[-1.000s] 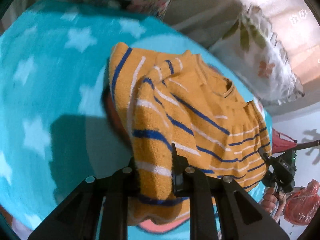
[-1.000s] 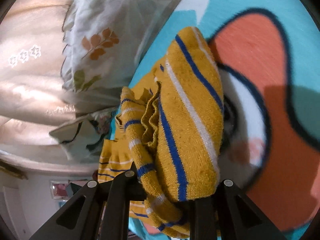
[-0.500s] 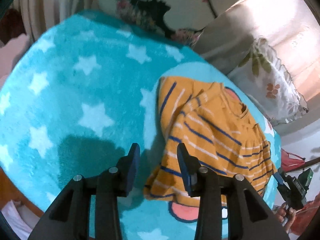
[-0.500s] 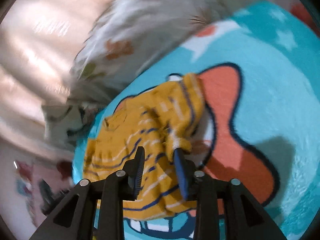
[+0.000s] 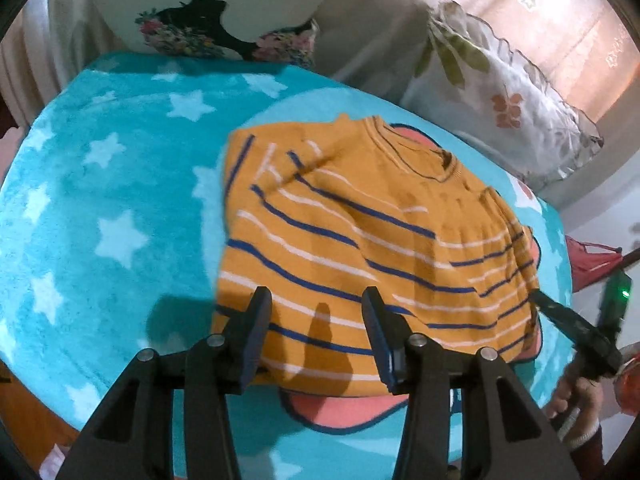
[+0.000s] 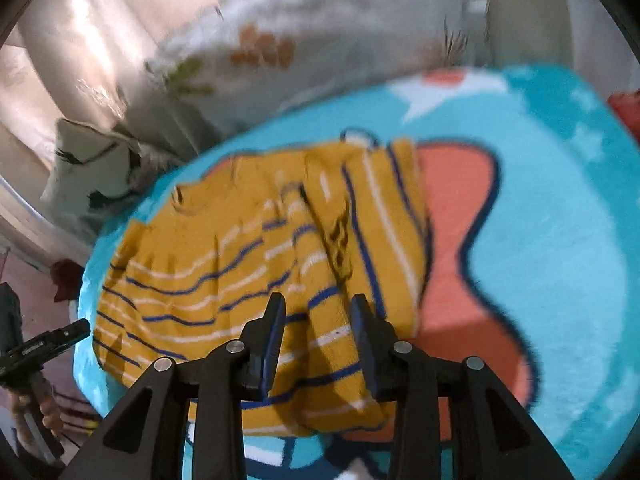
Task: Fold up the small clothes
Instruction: 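Press the folded sweater flat with the right tool, then grasp the edge of the folded sweater with the right tool and lift, then fold the held edge over the sweater and open the right tool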
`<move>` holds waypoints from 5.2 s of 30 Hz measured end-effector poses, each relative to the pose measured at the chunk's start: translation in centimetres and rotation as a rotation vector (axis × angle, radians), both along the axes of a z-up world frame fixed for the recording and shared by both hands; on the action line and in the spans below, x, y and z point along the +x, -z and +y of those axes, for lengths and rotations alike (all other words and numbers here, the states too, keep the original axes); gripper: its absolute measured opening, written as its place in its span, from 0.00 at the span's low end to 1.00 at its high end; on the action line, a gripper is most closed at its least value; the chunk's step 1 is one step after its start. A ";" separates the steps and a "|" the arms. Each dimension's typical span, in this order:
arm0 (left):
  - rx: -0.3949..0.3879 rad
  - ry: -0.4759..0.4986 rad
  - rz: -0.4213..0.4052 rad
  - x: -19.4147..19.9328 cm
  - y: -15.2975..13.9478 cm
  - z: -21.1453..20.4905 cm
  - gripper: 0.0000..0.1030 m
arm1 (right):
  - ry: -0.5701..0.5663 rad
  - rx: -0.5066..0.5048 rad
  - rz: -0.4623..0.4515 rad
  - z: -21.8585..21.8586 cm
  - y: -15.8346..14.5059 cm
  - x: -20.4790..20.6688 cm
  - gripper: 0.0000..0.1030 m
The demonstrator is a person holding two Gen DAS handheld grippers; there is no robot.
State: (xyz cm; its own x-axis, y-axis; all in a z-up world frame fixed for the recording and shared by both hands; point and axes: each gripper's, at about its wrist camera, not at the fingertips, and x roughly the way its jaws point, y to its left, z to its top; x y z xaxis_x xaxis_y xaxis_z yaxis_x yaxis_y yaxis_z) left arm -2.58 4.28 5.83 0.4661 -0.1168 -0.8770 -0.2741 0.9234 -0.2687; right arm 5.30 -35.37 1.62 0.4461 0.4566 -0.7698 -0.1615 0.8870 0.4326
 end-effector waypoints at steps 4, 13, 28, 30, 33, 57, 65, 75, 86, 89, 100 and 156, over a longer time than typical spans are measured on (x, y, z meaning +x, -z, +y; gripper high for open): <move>0.028 -0.006 0.001 -0.3 -0.2 -0.5 0.44 | -0.009 0.052 0.038 -0.7 0.5 0.7 0.07; 0.039 -0.099 0.010 -2.7 -0.6 0.9 0.47 | 0.098 -0.006 0.051 -3.3 -0.5 2.3 0.15; 0.092 -0.181 0.014 -6.7 -1.2 -0.1 0.53 | -0.127 -0.222 -0.007 9.3 1.2 11.7 0.24; 0.097 -0.193 0.014 -7.3 -1.4 -0.2 0.55 | -0.131 -0.306 -0.028 10.3 0.6 12.5 0.24; 0.094 -0.215 0.011 -7.9 -1.5 0.0 0.57 | -0.098 -0.428 -0.084 10.8 -1.3 11.9 0.27; 0.081 -0.147 0.005 -7.8 -1.6 -5.8 0.59 | -0.082 -0.678 -0.294 6.0 -7.5 -0.5 0.58; 0.058 -0.201 0.008 -8.8 -1.3 -4.9 0.61 | -0.119 -0.678 -0.315 6.7 -7.7 -1.5 0.62; 0.049 -0.190 0.009 -7.5 -0.8 -2.8 0.63 | -0.097 -0.640 -0.255 6.9 -7.3 0.2 0.67; 0.009 -0.258 0.043 -7.4 0.8 5.5 0.63 | -0.161 -0.343 -0.147 12.4 -7.6 0.3 0.67; -0.002 -0.268 0.043 -7.8 1.2 8.0 0.63 | -0.283 -0.250 -0.102 17.7 -7.2 -0.1 0.67; -0.028 -0.293 0.058 -10.7 2.8 15.3 0.63 | -0.506 -0.286 0.013 36.5 -1.9 -1.1 0.67; 0.010 -0.051 0.073 -2.6 0.4 -6.1 0.63 | -0.042 -0.009 0.024 1.2 -3.2 5.9 0.28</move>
State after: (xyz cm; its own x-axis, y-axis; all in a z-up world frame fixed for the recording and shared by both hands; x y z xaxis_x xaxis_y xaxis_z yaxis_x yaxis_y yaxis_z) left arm -5.14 -1.86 5.39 0.4062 -0.0859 -0.9097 -0.3390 0.9103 -0.2374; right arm 11.15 -34.16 4.82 0.4080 0.4677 -0.7841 -0.1887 0.8835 0.4288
